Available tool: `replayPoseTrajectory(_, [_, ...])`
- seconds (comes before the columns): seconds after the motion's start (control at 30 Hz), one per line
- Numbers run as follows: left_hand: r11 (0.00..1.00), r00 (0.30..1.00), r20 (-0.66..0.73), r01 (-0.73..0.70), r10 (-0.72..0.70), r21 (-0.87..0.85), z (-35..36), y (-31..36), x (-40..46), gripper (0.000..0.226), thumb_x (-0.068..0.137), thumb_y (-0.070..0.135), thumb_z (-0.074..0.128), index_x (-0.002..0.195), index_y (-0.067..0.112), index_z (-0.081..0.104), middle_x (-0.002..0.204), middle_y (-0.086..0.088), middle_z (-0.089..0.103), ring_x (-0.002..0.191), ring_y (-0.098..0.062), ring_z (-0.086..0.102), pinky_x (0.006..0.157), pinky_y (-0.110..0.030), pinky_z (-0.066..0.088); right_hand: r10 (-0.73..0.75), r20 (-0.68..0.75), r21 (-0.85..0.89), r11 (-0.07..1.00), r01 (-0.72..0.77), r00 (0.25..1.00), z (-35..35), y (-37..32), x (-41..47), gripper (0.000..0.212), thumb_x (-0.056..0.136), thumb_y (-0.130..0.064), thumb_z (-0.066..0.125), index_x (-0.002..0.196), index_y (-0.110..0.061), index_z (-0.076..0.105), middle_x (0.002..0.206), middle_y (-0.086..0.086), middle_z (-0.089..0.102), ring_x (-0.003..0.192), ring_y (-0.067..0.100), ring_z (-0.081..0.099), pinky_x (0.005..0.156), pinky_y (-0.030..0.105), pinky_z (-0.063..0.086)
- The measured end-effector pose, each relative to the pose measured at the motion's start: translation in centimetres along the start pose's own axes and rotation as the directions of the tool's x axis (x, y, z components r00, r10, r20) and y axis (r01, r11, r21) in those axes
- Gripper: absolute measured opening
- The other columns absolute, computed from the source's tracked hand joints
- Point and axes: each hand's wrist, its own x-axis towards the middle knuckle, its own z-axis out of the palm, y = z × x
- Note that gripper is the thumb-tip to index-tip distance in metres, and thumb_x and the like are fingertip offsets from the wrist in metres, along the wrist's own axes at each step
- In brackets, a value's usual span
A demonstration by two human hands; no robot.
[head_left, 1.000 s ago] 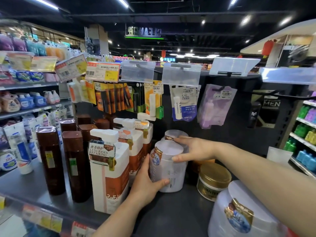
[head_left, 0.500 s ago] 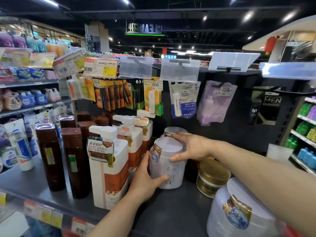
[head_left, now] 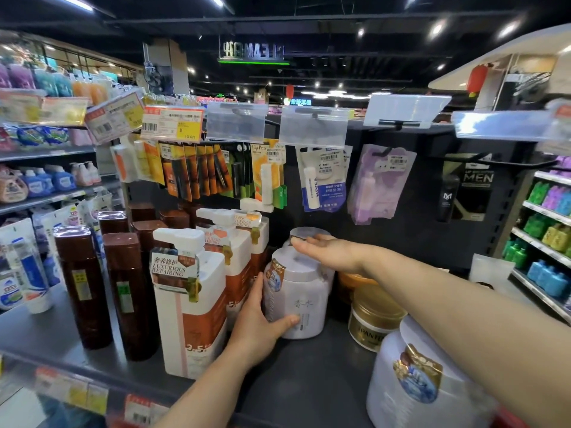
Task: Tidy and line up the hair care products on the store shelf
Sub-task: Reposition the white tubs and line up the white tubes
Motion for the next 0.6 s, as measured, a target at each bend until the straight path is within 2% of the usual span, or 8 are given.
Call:
replayPoseTrajectory(0.17, [1.0,0.999,0.041,-0.002,0.001,0.022,0.0,-0.4,0.4,0.111,0.074,0.032,0.082,0.154,0.036,0.004,0.16,0.012,0.019,0.147,-0.013,0.015,0.119,-0.048,0.023,0.021,0.027,0.102,0.995,-0.024,0.999,-0.1,-0.1,-0.9,0.093,0.074,-0.085,0.027,0.15,-0.033,0.021,0.16,0.001,0.014,0.146,0.025,0.013,0.115,0.047,0.009])
replayPoseTrajectory(0.23, [0.998,0.999,0.047,-0.003,0.0,0.063,0.0,-0.5,0.6,0.112,0.076,0.035,0.08,0.154,0.034,-0.001,0.162,0.011,0.011,0.149,-0.013,0.007,0.12,-0.047,0.016,0.003,0.056,0.178,0.984,-0.013,0.998,-0.4,0.0,-1.8,0.083,0.081,-0.079,0.026,0.149,-0.031,0.024,0.158,0.002,0.02,0.144,0.024,0.019,0.114,0.042,0.011])
replayPoseTrajectory(0.3, [0.995,0.999,0.051,0.012,-0.017,0.097,0.0,-0.1,0.3,0.113,0.078,0.037,0.078,0.154,0.033,-0.005,0.162,0.01,0.005,0.149,-0.014,0.002,0.121,-0.045,0.01,-0.055,0.055,0.19,0.981,0.044,0.997,-0.9,-0.1,-3.2,0.071,0.088,-0.072,0.024,0.148,-0.033,0.024,0.159,0.0,0.018,0.145,0.022,0.015,0.113,0.038,0.01])
replayPoseTrajectory(0.37, [0.995,0.999,0.029,0.02,-0.023,0.1,0.0,0.6,-0.2,0.114,0.076,0.037,0.079,0.153,0.032,-0.004,0.162,0.009,0.007,0.148,-0.014,0.004,0.121,-0.042,0.01,-0.112,0.022,0.084,0.99,0.11,0.993,-1.7,0.0,-5.0,0.065,0.091,-0.067,0.026,0.148,-0.035,0.024,0.158,-0.004,0.018,0.145,0.018,0.014,0.109,0.031,0.01])
replayPoseTrajectory(0.4, [0.995,1.0,-0.01,0.012,-0.011,0.096,0.0,1.0,-0.7,0.115,0.073,0.039,0.081,0.154,0.031,-0.001,0.161,0.009,0.011,0.148,-0.013,0.008,0.121,-0.04,0.013,-0.108,0.026,0.004,0.994,0.108,0.994,-2.3,0.1,-6.3,0.066,0.09,-0.067,0.029,0.147,-0.034,0.027,0.157,-0.006,0.023,0.143,0.016,0.019,0.106,0.028,0.013])
replayPoseTrajectory(0.5, [0.993,0.973,-0.214,-0.069,0.089,0.096,0.4,2.5,-3.3,0.106,0.068,0.045,0.083,0.151,0.034,0.018,0.152,0.013,0.029,0.14,-0.009,0.027,0.115,-0.038,0.029,0.01,0.189,-0.222,0.974,0.033,0.982,-4.7,1.5,-10.7,0.082,0.072,-0.078,0.046,0.143,-0.038,0.036,0.148,-0.012,0.038,0.13,0.009,0.039,0.105,0.025,0.027])
replayPoseTrajectory(0.53, [0.989,0.963,-0.233,-0.114,0.133,0.094,0.8,3.2,-4.2,0.1,0.067,0.046,0.083,0.147,0.037,0.024,0.146,0.017,0.033,0.134,-0.004,0.031,0.11,-0.032,0.033,0.048,0.255,-0.288,0.957,0.029,0.966,-5.3,2.1,-12.2,0.088,0.065,-0.081,0.05,0.142,-0.042,0.034,0.147,-0.015,0.039,0.125,0.005,0.04,0.102,0.024,0.032])
replayPoseTrajectory(0.6, [0.985,0.978,-0.121,-0.163,0.169,0.061,1.9,4.9,-6.0,0.096,0.063,0.056,0.081,0.142,0.045,0.028,0.134,0.03,0.033,0.125,0.004,0.033,0.099,-0.018,0.032,0.097,0.346,-0.404,0.913,0.055,0.933,-5.9,3.0,-14.7,0.096,0.059,-0.081,0.06,0.143,-0.049,0.025,0.147,-0.019,0.034,0.121,0.0,0.039,0.096,0.02,0.033])
